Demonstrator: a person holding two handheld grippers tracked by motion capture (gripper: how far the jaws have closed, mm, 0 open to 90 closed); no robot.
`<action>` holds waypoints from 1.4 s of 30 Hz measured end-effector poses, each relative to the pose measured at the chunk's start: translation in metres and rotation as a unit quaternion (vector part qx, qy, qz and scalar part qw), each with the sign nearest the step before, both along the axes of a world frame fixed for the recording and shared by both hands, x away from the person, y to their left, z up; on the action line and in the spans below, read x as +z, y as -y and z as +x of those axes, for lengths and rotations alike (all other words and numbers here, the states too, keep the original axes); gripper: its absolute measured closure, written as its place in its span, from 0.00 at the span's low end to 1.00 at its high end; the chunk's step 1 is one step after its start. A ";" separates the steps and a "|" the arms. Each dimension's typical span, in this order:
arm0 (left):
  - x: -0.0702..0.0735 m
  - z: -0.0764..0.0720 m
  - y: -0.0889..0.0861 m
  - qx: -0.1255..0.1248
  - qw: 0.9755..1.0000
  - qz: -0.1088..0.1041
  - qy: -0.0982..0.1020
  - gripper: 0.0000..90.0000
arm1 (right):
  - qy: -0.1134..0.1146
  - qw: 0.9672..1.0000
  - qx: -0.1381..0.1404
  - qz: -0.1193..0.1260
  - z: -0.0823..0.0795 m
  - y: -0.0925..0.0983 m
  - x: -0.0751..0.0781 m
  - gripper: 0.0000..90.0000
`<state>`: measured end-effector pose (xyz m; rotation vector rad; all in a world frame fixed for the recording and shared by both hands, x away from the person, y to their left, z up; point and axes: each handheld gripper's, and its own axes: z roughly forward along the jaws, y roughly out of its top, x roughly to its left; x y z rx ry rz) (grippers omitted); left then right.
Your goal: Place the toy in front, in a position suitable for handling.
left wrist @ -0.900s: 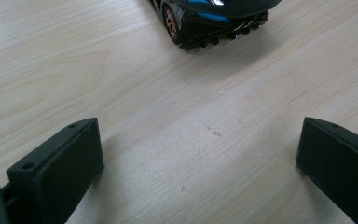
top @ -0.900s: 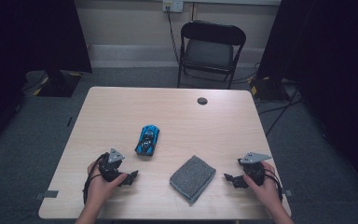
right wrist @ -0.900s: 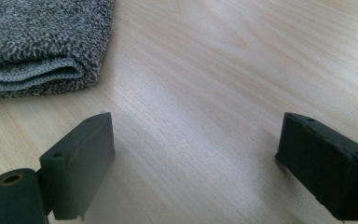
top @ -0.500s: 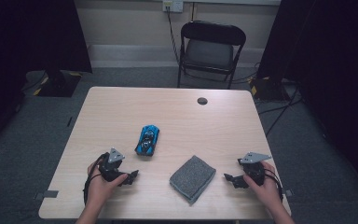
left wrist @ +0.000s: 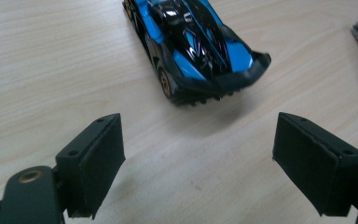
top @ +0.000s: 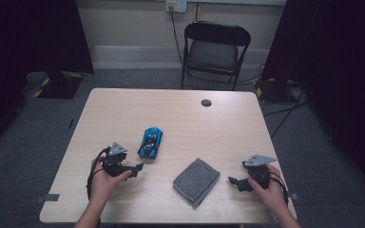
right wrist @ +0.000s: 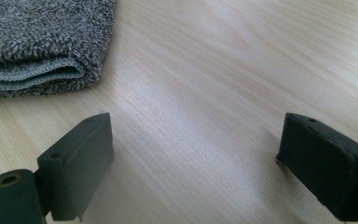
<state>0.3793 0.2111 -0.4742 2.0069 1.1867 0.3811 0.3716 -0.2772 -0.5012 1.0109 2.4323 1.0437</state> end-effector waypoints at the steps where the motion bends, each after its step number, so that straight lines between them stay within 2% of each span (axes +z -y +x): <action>1: 0.002 0.002 0.001 0.002 1.000 -0.004 -0.003 0.18 | 0.000 1.000 0.000 0.000 0.000 0.000 0.000 0.10; 3: 0.007 0.006 0.005 0.013 1.000 -0.007 -0.002 0.19 | 0.000 1.000 0.000 0.000 0.000 0.000 0.000 0.10; 10: 0.020 0.022 0.019 0.020 1.000 -0.006 0.003 0.19 | 0.000 1.000 -0.001 0.000 0.000 0.000 0.000 0.10; 21: 0.030 0.040 0.031 0.017 1.000 0.000 0.000 0.20 | 0.000 1.000 0.000 0.000 0.000 0.000 0.000 0.10; 22: 0.031 0.043 0.032 0.016 1.000 0.005 0.001 0.20 | 0.000 1.000 -0.001 0.000 0.000 0.000 0.000 0.10; 29: 0.028 0.054 0.034 0.025 1.000 0.008 -0.006 0.20 | 0.000 1.000 0.000 0.000 0.000 0.000 0.000 0.10; 35: 0.020 0.065 0.040 0.038 0.999 0.001 -0.012 0.20 | 0.000 1.000 -0.001 0.001 -0.001 0.000 0.000 0.10; 40: 0.015 0.077 0.048 0.045 0.999 0.009 -0.017 0.20 | 0.000 1.000 0.000 0.000 0.000 0.000 0.000 0.10; 42: 0.015 0.079 0.051 0.050 0.998 0.020 -0.013 0.20 | 0.000 1.000 0.000 0.000 0.000 0.000 0.000 0.10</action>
